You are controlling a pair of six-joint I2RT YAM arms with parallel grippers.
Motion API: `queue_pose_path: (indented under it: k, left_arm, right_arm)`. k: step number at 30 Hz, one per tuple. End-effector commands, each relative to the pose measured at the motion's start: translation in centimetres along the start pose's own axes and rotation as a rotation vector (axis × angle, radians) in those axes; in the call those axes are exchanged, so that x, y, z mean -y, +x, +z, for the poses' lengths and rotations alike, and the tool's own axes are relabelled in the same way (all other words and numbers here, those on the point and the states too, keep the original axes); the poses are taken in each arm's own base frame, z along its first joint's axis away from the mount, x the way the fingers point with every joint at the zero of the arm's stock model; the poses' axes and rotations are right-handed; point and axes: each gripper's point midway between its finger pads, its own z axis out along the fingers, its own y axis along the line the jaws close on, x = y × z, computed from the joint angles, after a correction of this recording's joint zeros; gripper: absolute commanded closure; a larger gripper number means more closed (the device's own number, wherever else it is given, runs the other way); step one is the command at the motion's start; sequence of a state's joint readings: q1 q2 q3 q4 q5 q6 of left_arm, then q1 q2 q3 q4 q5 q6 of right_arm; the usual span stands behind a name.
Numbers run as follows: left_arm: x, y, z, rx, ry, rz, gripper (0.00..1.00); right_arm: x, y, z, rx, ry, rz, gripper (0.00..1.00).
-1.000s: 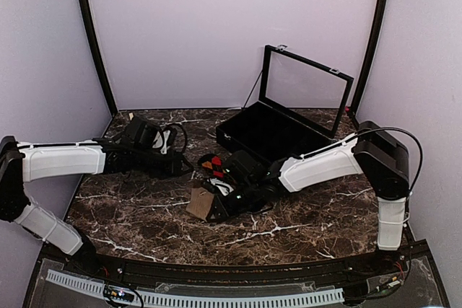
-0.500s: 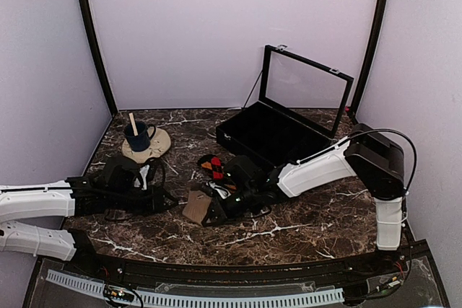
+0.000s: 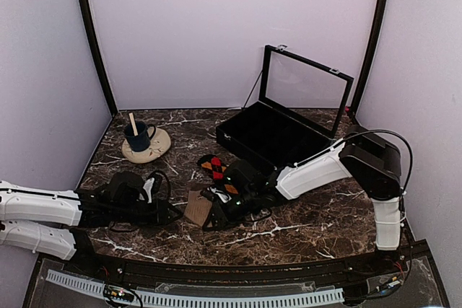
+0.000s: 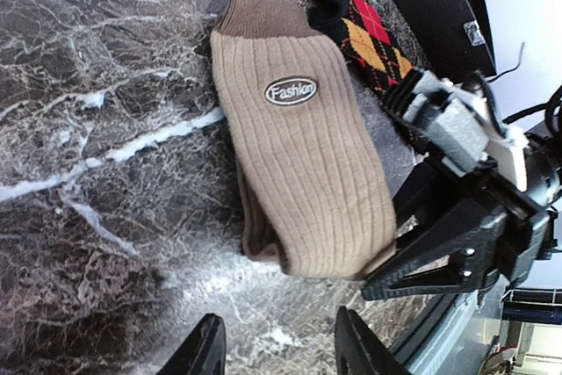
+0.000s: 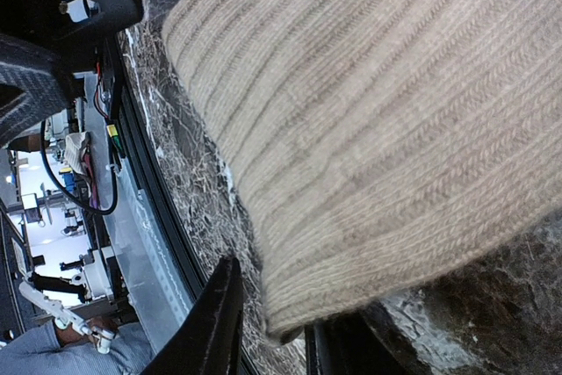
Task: Roll the socks
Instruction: Adjust the sock at the center of the board, then smooth out at the center of the board.
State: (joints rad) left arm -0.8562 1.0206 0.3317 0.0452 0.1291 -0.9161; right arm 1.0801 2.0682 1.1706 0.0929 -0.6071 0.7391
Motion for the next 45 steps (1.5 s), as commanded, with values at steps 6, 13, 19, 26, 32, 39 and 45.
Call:
queue_pose_path:
  k: [6,13,19,26,32,39,45]
  left_arm:
    - [1.1,-0.5,2.0,0.044,0.087,0.161,0.54]
    - [1.9,-0.7,3.1,0.056,0.134,0.224,0.53]
    - [2.1,0.0,4.3,0.019,0.161,0.26,0.52]
    - [2.6,-0.6,4.8,0.043,0.174,0.286,0.52]
    - [3.5,-0.7,5.2,0.035,0.211,0.317,0.52]
    - [4.1,0.1,5.3,-0.003,0.262,0.316,0.61]
    - [3.6,0.1,4.2,0.012,0.238,0.307,0.68]
  right_arm:
    - [0.0,0.7,0.4,-0.018,-0.009,-0.007,0.77]
    - [0.1,0.7,0.5,-0.026,-0.005,-0.01,0.77]
    - [0.1,0.7,0.5,-0.03,-0.006,-0.012,0.77]
    - [0.1,0.9,0.4,-0.033,-0.008,-0.017,0.77]
    - [0.2,1.0,0.4,-0.037,-0.006,-0.019,0.77]
    - [0.4,1.1,0.2,-0.037,-0.001,-0.019,0.78]
    - [0.6,0.7,0.0,-0.026,0.002,-0.021,0.78]
